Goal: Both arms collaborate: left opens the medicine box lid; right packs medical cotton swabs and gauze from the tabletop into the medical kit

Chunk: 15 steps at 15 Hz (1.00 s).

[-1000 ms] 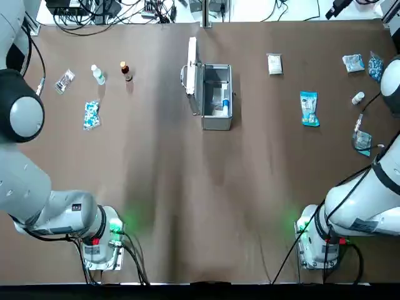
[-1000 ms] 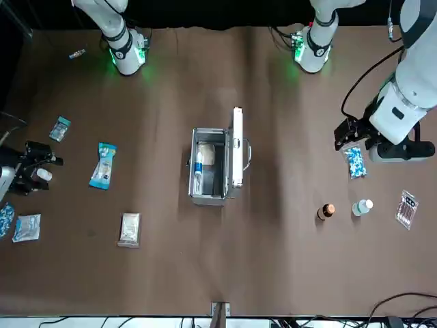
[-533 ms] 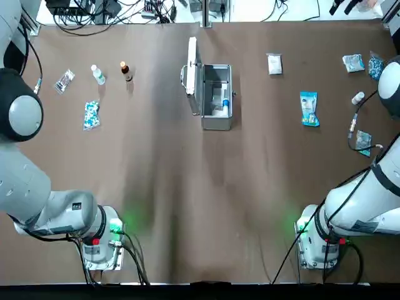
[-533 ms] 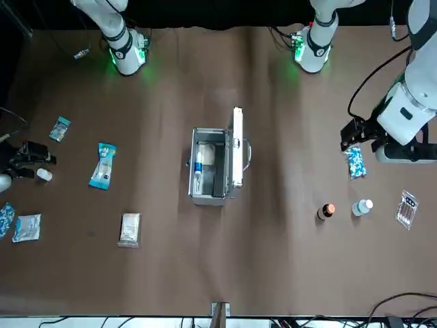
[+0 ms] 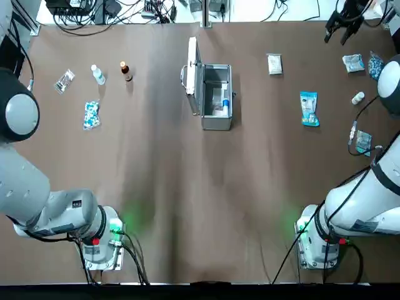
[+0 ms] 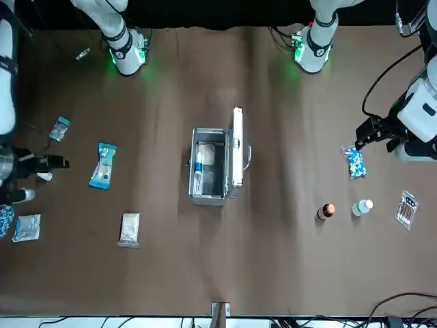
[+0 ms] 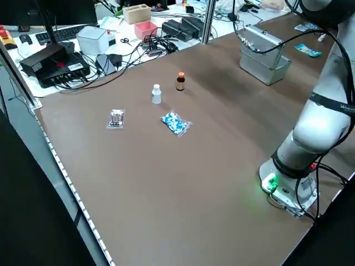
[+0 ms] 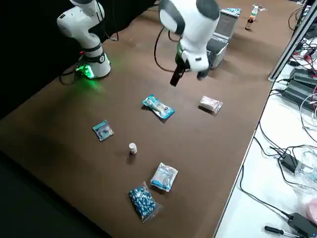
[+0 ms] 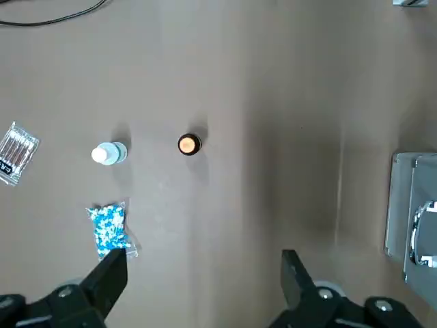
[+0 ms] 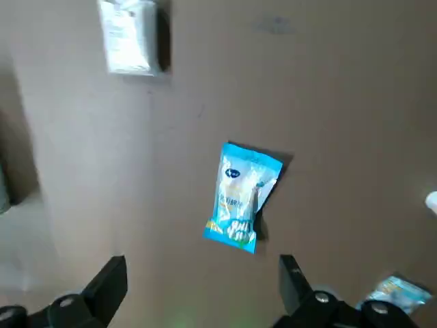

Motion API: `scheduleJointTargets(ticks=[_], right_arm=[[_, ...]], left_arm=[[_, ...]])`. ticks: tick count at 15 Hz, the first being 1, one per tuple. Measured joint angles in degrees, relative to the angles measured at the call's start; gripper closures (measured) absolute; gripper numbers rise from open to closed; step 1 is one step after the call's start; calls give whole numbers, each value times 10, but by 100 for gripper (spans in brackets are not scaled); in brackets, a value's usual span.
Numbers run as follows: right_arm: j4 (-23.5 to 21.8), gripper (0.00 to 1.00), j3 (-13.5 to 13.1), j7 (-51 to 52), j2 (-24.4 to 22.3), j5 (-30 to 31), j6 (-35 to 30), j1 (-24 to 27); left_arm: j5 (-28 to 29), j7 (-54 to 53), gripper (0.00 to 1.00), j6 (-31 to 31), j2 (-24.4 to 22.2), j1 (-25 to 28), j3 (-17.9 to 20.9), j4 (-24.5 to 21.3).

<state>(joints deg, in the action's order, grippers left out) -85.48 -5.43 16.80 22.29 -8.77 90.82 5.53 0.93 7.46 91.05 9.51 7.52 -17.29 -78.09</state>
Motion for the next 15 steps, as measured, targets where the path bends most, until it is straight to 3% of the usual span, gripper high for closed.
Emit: scheduleJointTargets(ticks=[5,8,15], right_arm=[[-147,2,-2,-16,4,0,148,7],[-208,3,-3,-40,14,0,192,17],[-277,10,2,-43,40,0,235,12]], left_arm=[[0,0,0,0,-2,-1,-1,-2],[0,0,0,0,-2,-1,-1,-3],[0,0,0,-1,-8,-1,-2,-7]])
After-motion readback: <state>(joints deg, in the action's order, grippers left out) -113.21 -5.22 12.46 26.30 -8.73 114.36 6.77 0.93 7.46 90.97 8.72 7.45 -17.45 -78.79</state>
